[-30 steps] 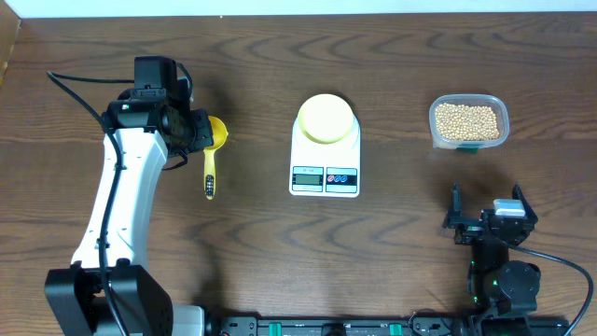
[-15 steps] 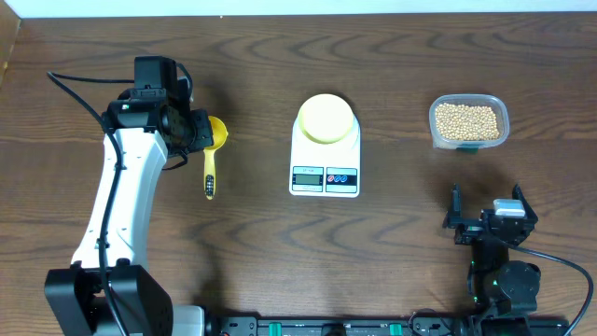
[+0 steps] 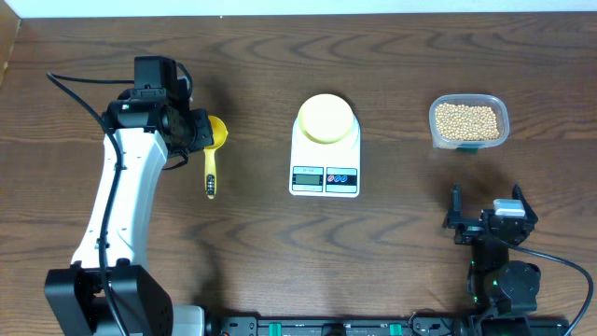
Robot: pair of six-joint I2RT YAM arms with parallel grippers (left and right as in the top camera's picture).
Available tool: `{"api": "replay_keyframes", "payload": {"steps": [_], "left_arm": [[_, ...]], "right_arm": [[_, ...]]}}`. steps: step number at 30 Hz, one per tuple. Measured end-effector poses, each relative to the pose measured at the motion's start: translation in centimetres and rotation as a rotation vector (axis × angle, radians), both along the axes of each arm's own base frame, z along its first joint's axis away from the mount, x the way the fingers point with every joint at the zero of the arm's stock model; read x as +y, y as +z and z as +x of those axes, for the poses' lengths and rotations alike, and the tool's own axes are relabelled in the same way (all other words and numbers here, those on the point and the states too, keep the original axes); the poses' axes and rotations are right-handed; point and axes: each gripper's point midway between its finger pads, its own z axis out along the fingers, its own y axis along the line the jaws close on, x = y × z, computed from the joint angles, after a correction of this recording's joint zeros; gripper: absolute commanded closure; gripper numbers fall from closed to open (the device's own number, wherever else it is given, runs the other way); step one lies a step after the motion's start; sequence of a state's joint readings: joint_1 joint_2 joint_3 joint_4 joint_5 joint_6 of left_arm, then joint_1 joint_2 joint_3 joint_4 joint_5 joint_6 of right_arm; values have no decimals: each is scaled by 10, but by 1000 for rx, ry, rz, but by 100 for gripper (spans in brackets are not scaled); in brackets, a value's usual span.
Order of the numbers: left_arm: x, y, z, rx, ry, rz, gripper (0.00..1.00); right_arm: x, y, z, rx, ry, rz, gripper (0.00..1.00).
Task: Scoop item into bowl and weigh 50g on scale
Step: 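Carry the scoop with the left gripper toward the scale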
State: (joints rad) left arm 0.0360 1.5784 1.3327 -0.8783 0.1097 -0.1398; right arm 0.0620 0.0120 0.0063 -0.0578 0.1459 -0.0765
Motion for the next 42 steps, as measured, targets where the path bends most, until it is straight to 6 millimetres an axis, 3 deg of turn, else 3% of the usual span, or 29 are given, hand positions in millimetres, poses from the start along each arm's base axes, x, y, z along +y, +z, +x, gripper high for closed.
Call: {"api": "replay_keyframes", "payload": {"steps": [7,20,29,42], "left_arm": [[0,1,3,-5,153,-59,92],[-9,0,-1,45,630,-275,92],[-38,2,0,78,761,-390,92],[-64,2,-3,114,900,-461,92]], "right_arm": [[0,0,0,0,0,0,1],[0,0,0,0,1,0,1],[0,0,0,0,0,0,1],[0,0,0,0,0,0,1]]}}
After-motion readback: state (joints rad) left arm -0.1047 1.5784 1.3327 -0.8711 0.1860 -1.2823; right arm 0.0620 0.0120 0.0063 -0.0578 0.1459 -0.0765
